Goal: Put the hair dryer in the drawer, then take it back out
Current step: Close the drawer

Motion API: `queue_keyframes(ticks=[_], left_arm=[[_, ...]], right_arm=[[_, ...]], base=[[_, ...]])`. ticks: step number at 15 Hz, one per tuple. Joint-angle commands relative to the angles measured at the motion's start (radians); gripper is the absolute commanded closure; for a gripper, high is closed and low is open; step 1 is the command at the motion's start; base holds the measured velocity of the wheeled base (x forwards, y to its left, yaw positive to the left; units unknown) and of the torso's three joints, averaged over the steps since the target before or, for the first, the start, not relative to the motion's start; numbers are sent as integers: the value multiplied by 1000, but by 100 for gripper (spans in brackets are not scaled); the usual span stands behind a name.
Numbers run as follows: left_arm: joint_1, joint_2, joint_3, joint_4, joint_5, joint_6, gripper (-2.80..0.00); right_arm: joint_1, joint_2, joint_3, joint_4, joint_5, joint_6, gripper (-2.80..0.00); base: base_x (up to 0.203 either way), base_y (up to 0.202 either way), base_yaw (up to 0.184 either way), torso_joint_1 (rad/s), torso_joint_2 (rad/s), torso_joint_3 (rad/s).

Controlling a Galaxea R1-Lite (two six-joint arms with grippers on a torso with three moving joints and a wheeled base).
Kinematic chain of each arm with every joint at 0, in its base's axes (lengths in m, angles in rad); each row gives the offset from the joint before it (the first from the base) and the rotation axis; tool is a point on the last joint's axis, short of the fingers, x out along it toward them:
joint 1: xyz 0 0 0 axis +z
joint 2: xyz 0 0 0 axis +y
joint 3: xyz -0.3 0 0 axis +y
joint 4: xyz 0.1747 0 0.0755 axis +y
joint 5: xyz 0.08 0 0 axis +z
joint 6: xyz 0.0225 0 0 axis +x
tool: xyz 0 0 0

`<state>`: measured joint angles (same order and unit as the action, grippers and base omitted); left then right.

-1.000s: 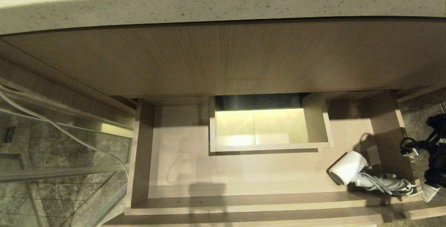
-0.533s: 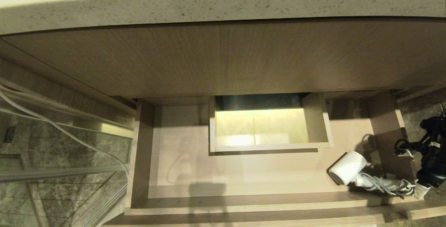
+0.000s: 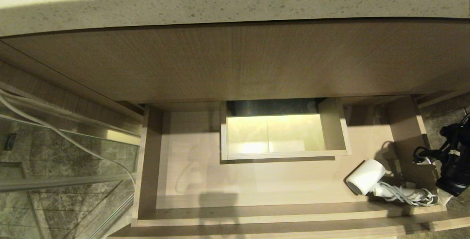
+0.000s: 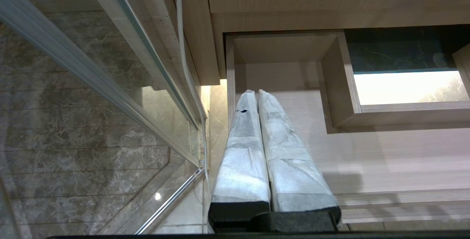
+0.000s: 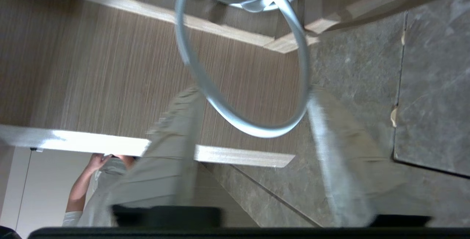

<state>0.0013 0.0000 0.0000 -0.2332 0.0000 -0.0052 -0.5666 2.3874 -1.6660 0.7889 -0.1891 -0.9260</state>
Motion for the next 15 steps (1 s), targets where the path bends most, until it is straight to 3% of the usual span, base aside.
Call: queue_keyframes(ticks=[1,10,15], left_arm=[[0,0,40,-2,0,-1,0],[0,0,40,-2,0,0,0],[0,0,40,-2,0,1,0]], right_arm=[[1,4,-8,4,-1,-5,0],[65,-51,-8,4,4,-5,0],[120,-96,-5,4,54,-7,0]], base=[[0,0,0,0,0,0],[0,0,0,0,0,0],[0,0,0,0,0,0]])
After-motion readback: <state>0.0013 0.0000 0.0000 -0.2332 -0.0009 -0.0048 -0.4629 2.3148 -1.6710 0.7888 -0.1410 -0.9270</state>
